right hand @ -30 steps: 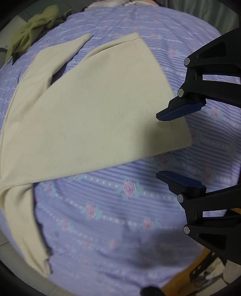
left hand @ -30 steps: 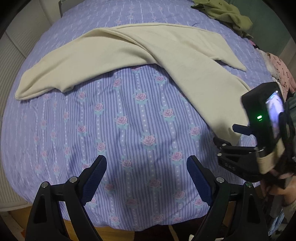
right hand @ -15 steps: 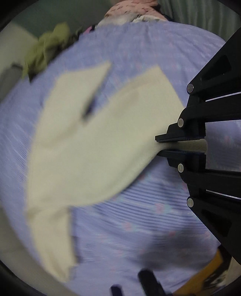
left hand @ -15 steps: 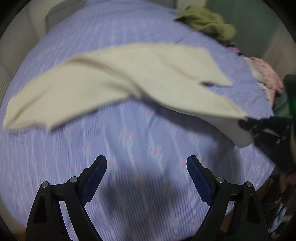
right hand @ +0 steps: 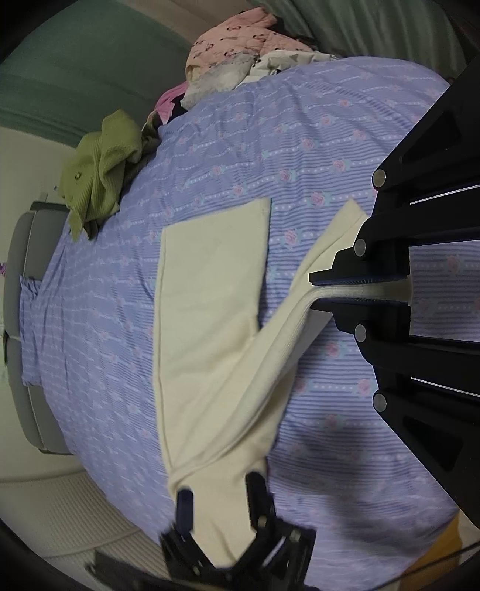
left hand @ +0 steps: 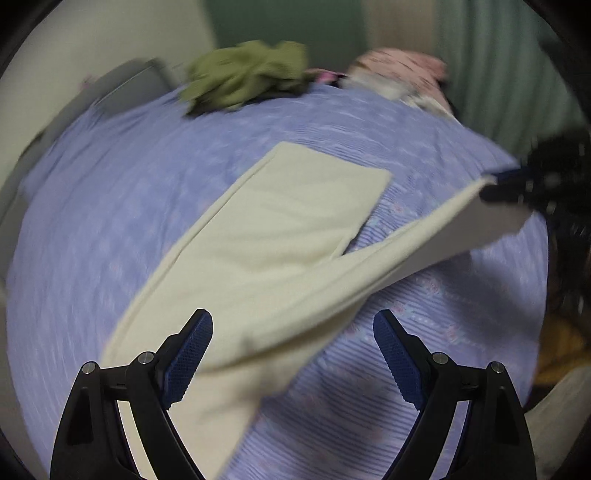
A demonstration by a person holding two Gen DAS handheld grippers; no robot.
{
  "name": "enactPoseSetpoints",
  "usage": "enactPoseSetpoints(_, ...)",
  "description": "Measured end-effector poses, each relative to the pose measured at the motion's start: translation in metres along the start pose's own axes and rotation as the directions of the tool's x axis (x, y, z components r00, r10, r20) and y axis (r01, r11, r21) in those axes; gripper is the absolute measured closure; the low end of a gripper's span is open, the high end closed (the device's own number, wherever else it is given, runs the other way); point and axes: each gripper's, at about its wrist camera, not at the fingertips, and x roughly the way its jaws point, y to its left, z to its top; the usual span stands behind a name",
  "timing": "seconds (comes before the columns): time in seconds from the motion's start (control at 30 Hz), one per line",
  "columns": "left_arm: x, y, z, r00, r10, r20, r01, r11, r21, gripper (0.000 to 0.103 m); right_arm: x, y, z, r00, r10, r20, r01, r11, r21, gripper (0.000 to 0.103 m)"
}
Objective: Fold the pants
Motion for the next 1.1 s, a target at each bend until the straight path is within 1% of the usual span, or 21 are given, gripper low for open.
enactPoseSetpoints(0.07, 0.019, -0.005, 0.010, 1.000, -0.010, -0.022, 0.012, 0.996, 0.092, 0.014, 0.001, -0.004, 0.004, 1.000, -0.009, 0.002, 0.009, 1.000, 0.007, 0.096)
enactPoseSetpoints(0.1, 0.025, -0.007, 0.011, 0.999, -0.019, -0.031, 0.022, 0.993, 0.114, 0.019, 0.001, -0.006, 0.008, 1.000, -0.014, 0.005, 0.014, 1.000, 0.013, 0.096)
enactPoseSetpoints(0.13, 0.032, -0.007, 0.013, 0.999, -0.032, -0.044, 0.037, 0.991, 0.126, 0.041, 0.001, -0.008, 0.011, 1.000, -0.021, 0.008, 0.021, 1.000, 0.016, 0.096)
enactPoseSetpoints(0.17, 0.039, -0.005, 0.016, 0.997, -0.040, -0.060, 0.048, 0.991, 0.126, 0.058, 0.002, -0.010, 0.013, 1.000, -0.027, 0.011, 0.026, 0.999, 0.022, 0.096)
enactPoseSetpoints(0.2, 0.045, -0.001, 0.020, 0.996, -0.046, -0.081, 0.055, 0.992, 0.114, 0.090, 0.002, -0.014, 0.019, 0.999, -0.035, 0.019, 0.034, 0.999, 0.031, 0.096)
enactPoseSetpoints(0.23, 0.048, 0.004, 0.023, 0.995, -0.052, -0.090, 0.060, 0.994, 0.089, 0.094, 0.002, -0.017, 0.023, 0.999, -0.041, 0.026, 0.040, 0.999, 0.036, 0.096)
enactPoseSetpoints(0.27, 0.048, 0.014, 0.029, 0.995, -0.076, -0.067, 0.079, 0.996, 0.046, 0.094, 0.001, -0.020, 0.027, 0.998, -0.043, 0.037, 0.042, 0.998, 0.044, 0.096)
enactPoseSetpoints(0.33, 0.048, 0.025, 0.044, 0.996, -0.081, -0.042, 0.081, 0.997, -0.006, 0.094, 0.003, -0.029, 0.042, 0.996, -0.055, 0.065, 0.051, 0.997, 0.056, 0.096)
enactPoseSetpoints(0.37, 0.048, 0.031, 0.052, 0.996, -0.081, -0.030, 0.081, 0.997, -0.017, 0.094, 0.004, -0.033, 0.053, 0.994, -0.068, 0.083, 0.064, 0.997, 0.053, 0.096)
enactPoseSetpoints(0.47, 0.049, 0.047, 0.080, 1.000, -0.028, 0.001, 0.028, 1.000, -0.011, 0.094, 0.011, -0.048, 0.083, 0.988, -0.088, 0.123, 0.082, 0.995, 0.048, 0.096)
enactPoseSetpoints(0.5, 0.053, 0.054, 0.091, 1.000, -0.007, 0.011, 0.007, 1.000, -0.014, 0.094, 0.017, -0.056, 0.099, 0.986, -0.094, 0.138, 0.088, 0.995, 0.044, 0.096)
enactPoseSetpoints(0.57, 0.066, 0.068, 0.109, 0.999, 0.029, 0.013, -0.029, 0.999, -0.020, 0.094, 0.029, -0.067, 0.123, 0.984, -0.095, 0.149, 0.091, 0.995, 0.031, 0.096)
enactPoseSetpoints(0.6, 0.073, 0.074, 0.115, 0.999, 0.041, 0.010, -0.041, 0.999, -0.025, 0.094, 0.042, -0.075, 0.141, 0.983, -0.096, 0.156, 0.094, 0.995, 0.017, 0.096)
enactPoseSetpoints(0.63, 0.084, 0.082, 0.121, 0.998, 0.055, -0.003, -0.055, 0.998, -0.032, 0.094, 0.053, -0.078, 0.151, 0.984, -0.091, 0.153, 0.091, 0.996, 0.006, 0.096)
enactPoseSetpoints(0.7, 0.108, 0.094, 0.129, 0.997, 0.070, -0.031, -0.071, 0.997, -0.042, 0.094, 0.083, -0.088, 0.174, 0.989, -0.077, 0.129, 0.079, 0.997, -0.012, 0.096)
enactPoseSetpoints(0.77, 0.136, 0.103, 0.134, 0.995, 0.079, -0.066, -0.083, 0.995, -0.052, 0.094, 0.111, -0.095, 0.189, 0.993, -0.068, 0.101, 0.071, 0.997, -0.022, 0.097)
enactPoseSetpoints(0.8, 0.146, 0.106, 0.135, 0.993, 0.085, -0.079, -0.090, 0.995, -0.051, 0.094, 0.132, -0.099, 0.198, 0.995, -0.061, 0.081, 0.063, 0.998, -0.020, 0.097)
enactPoseSetpoints(0.9, 0.176, 0.112, 0.134, 0.988, 0.104, -0.110, -0.111, 0.992, -0.058, 0.094, 0.180, -0.105, 0.211, 0.998, -0.050, 0.027, 0.051, 0.999, -0.018, 0.097)
enactPoseSetpoints(1.0, 0.197, 0.117, 0.131, 0.983, 0.115, -0.143, -0.125, 0.990, -0.061, 0.094, 0.216, -0.107, 0.217, 0.999, -0.034, -0.011, 0.034, 0.999, -0.022, 0.097)
enactPoseSetpoints(1.1, 0.215, 0.124, 0.129, 0.976, 0.125, -0.178, -0.135, 0.990, -0.049, 0.094, 0.250, -0.102, 0.222, 0.998, -0.028, -0.048, 0.026, 0.998, -0.054, 0.097)
